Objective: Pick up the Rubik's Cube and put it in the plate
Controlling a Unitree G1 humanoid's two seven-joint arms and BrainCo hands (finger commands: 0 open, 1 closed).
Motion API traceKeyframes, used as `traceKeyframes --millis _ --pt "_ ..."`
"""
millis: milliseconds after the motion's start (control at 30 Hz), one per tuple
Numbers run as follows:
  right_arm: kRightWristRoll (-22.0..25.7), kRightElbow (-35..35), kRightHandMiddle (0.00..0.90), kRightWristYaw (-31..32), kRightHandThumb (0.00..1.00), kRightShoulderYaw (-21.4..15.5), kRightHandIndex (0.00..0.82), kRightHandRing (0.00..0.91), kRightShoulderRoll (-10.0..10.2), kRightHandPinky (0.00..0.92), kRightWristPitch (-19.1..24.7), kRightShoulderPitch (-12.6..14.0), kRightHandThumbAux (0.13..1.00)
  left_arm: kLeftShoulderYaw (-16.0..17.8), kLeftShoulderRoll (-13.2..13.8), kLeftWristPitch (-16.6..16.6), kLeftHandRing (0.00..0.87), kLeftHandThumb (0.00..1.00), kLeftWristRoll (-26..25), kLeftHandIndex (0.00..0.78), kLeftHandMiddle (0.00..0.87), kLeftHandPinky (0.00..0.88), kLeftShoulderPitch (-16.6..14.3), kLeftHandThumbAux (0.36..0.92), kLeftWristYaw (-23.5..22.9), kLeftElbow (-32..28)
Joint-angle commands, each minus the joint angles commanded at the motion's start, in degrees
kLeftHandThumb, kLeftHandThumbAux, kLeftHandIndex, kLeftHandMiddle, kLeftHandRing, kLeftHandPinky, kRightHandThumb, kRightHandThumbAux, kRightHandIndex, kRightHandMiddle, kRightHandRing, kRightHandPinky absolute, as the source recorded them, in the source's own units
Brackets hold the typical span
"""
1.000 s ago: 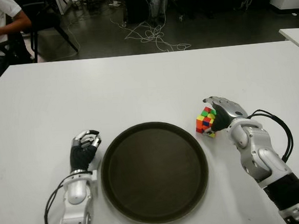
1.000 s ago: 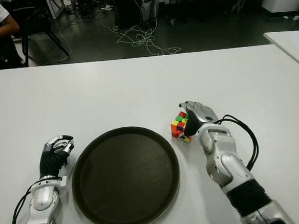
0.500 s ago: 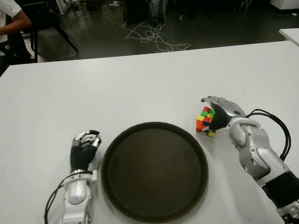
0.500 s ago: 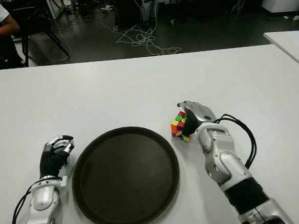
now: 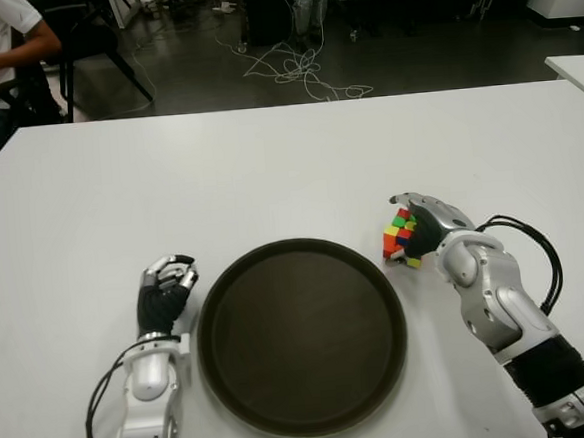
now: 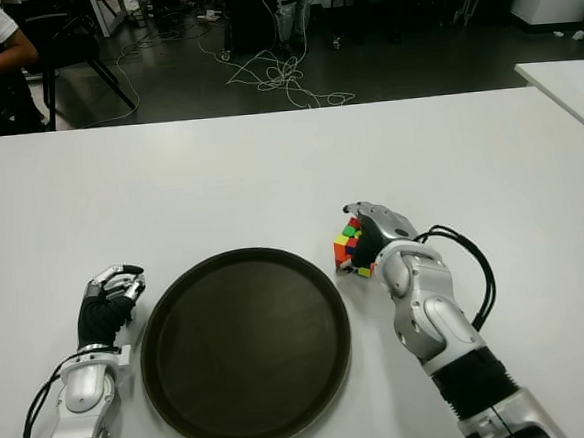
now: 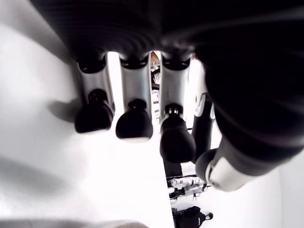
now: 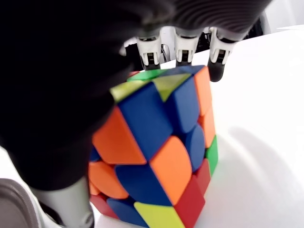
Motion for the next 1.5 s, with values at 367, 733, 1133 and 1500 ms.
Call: traceKeyframes --millis 367,733,1133,1500 --pt "-0.7 -0.3 0.087 0.0 0.000 1.0 0.050 0.067 -0.4 0.027 -0.2 -0.2 0.804 0.3 -0.3 -0.6 0.830 0.713 -0.3 0.445 0.819 0.807 -0.2 0.703 0.4 0.6" --pt "-0.3 0.0 0.083 -0.4 0.000 1.2 0.054 0.057 -0.4 0.021 -0.6 -0.2 0.807 0.2 -0.1 -1.5 0.831 0.713 -0.2 0.444 0.821 0.807 -0.2 0.703 0.2 1.0" --pt "0.2 -0.2 0.096 -0.2 0.000 0.9 0.068 0.072 -0.5 0.035 -1.3 -0.1 0.837 0.4 -0.4 -0.1 0.834 0.712 -1.1 0.445 0.823 0.814 -0.2 0.703 -0.4 0.2" --pt "-0.2 0.6 0.098 -1.2 0.000 1.0 0.066 0.084 -0.9 0.040 -2.7 0.2 0.847 0.4 -0.3 0.0 0.832 0.712 -0.9 0.444 0.821 0.809 -0.1 0.703 -0.5 -0.1"
